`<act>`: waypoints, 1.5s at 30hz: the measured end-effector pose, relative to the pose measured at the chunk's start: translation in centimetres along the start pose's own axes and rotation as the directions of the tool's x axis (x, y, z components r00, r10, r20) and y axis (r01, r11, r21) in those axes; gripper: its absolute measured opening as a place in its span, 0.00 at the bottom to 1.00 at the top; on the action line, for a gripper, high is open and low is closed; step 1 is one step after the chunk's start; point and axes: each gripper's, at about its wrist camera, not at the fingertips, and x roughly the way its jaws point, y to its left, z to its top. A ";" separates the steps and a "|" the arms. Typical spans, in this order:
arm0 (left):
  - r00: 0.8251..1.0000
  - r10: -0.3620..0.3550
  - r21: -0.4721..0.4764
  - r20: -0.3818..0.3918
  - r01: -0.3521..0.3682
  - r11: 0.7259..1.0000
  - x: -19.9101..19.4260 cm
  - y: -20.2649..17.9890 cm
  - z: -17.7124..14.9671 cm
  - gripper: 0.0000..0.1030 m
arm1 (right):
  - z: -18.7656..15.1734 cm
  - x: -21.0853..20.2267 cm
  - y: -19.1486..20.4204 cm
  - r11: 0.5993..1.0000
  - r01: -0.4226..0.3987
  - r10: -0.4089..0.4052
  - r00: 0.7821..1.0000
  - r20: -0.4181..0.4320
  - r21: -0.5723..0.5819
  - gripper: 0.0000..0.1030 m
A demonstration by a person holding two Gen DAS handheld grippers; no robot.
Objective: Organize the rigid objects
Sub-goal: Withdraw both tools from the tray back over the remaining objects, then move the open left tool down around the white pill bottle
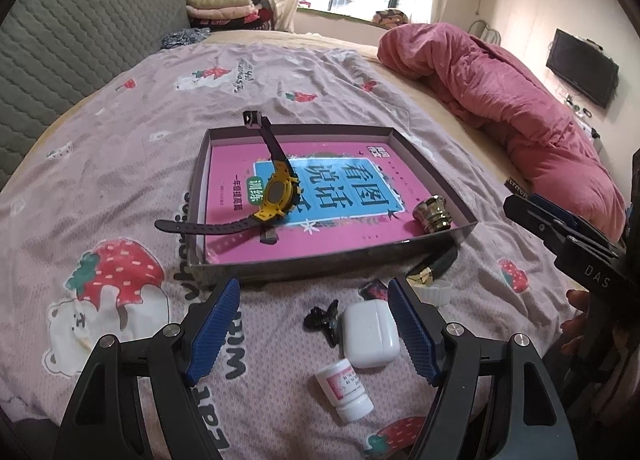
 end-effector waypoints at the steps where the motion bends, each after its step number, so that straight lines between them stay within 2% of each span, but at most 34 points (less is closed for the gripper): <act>1: 1.000 0.001 -0.002 -0.002 -0.001 1.000 -0.1 0.0 -0.1 0.75 | -0.1 -0.1 0.1 1.000 -0.002 0.002 1.000 0.000 -0.002 0.65; 17: 0.998 -0.010 -0.004 -0.056 0.010 1.000 -1.1 -0.7 -1.9 0.75 | -0.9 -1.8 0.8 1.000 -0.025 0.024 0.999 -0.020 -0.013 0.65; 37: 0.988 -0.005 0.053 -0.156 0.013 0.999 -0.2 -2.4 -3.5 0.75 | -2.5 -2.2 1.3 0.998 -0.068 0.069 0.992 -0.105 0.015 0.65; 45: 0.979 0.036 0.073 -0.201 -0.021 0.997 0.7 -2.7 -4.4 0.75 | -3.3 -1.3 1.6 0.998 -0.062 0.063 0.983 -0.174 0.011 0.65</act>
